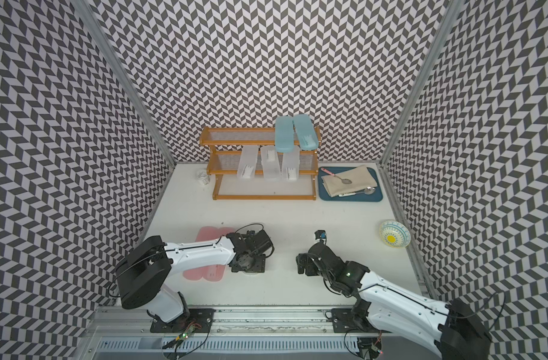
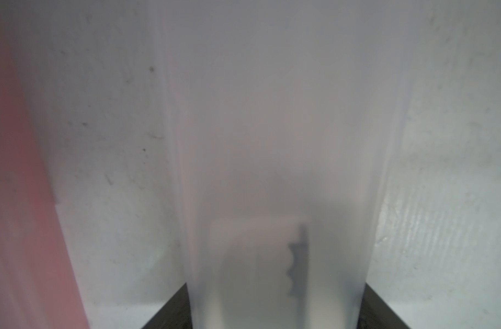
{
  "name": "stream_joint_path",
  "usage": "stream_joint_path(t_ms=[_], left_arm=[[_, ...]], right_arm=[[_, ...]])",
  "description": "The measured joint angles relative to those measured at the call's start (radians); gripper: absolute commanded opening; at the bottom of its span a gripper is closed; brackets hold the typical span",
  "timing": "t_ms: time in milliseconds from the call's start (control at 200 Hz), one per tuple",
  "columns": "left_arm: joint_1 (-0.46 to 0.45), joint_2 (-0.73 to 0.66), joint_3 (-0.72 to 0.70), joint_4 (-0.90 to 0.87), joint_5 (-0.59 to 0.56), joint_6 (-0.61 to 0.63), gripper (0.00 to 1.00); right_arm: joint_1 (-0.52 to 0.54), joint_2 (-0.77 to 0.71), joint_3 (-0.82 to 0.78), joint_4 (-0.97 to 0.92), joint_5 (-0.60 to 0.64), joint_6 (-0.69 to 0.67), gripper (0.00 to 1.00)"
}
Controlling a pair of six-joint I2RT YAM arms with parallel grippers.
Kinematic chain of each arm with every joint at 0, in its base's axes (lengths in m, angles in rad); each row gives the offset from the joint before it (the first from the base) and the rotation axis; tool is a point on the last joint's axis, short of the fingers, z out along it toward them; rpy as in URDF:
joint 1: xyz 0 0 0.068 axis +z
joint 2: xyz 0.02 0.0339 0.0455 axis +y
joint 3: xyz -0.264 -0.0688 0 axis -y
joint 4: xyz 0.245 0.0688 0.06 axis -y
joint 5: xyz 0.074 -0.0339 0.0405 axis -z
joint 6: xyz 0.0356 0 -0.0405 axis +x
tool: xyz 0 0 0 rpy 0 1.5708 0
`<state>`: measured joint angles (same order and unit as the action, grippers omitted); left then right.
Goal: Place the pencil cases on the shelf according to color
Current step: Pick up the pencil case from the center of the board.
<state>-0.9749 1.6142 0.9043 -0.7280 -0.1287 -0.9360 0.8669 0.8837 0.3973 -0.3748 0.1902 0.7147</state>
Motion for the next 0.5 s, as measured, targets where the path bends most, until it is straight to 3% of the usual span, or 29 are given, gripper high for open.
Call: stream_joint_path(t_ms=[255, 501], left_arm=[[0.018, -0.108, 0.028, -0.094, -0.051, 0.007, 0.64], [0.204, -0.191, 0.123, -0.111, -0.076, 0.142, 0.64]], right_arm=[[0.0, -0.001, 0.0, 0.0, 0.0, 0.0, 0.96], [0.0, 0.009, 0.01, 0.002, 0.002, -0.002, 0.96]])
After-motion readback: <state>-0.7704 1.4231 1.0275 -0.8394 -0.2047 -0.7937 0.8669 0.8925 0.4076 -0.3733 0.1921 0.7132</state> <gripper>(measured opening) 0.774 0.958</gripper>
